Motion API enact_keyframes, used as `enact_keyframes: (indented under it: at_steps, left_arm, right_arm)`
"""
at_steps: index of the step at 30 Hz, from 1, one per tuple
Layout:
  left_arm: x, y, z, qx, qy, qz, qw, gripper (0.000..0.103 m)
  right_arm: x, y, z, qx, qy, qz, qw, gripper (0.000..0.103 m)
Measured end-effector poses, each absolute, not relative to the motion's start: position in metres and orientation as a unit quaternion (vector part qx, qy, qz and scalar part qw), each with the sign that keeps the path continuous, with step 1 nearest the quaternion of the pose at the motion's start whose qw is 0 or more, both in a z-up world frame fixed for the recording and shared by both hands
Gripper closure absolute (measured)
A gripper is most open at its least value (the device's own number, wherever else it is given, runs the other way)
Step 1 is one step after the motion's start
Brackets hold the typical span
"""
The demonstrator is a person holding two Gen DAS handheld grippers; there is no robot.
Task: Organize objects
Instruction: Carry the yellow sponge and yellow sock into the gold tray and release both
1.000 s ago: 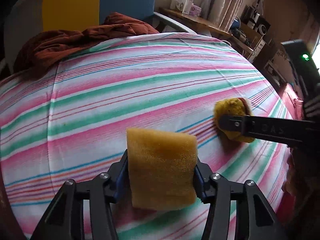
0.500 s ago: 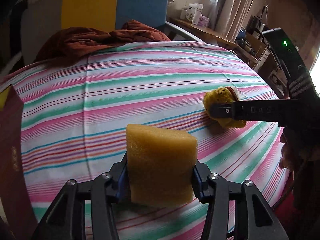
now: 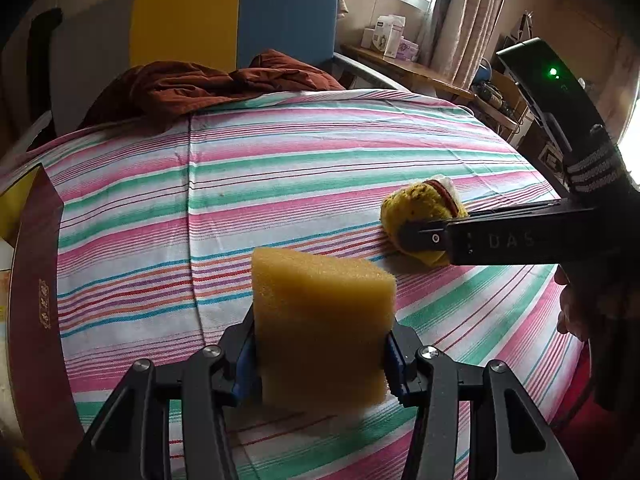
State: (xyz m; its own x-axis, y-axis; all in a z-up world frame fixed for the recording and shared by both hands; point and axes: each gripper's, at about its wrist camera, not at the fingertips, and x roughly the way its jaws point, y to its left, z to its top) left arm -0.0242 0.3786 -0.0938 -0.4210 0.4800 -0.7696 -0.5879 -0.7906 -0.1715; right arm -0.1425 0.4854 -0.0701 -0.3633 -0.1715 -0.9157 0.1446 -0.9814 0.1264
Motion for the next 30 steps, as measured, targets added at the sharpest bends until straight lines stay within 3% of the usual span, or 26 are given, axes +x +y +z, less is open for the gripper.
enact_keyframes:
  at_steps: [19, 30]
  left_arm:
    - [-0.016, 0.371, -0.088, -0.425, 0.075, 0.848, 0.308, 0.051]
    - [0.004, 0.346, -0.052, -0.373, 0.08, 0.87, 0.311, 0.051]
  right_arm:
    - [-0.134, 0.473, -0.068, 0.556, 0.013, -0.822, 0.119, 0.053]
    - [-0.129, 0.471, -0.069, 0.557, 0.027, -0.822, 0.113, 0.053]
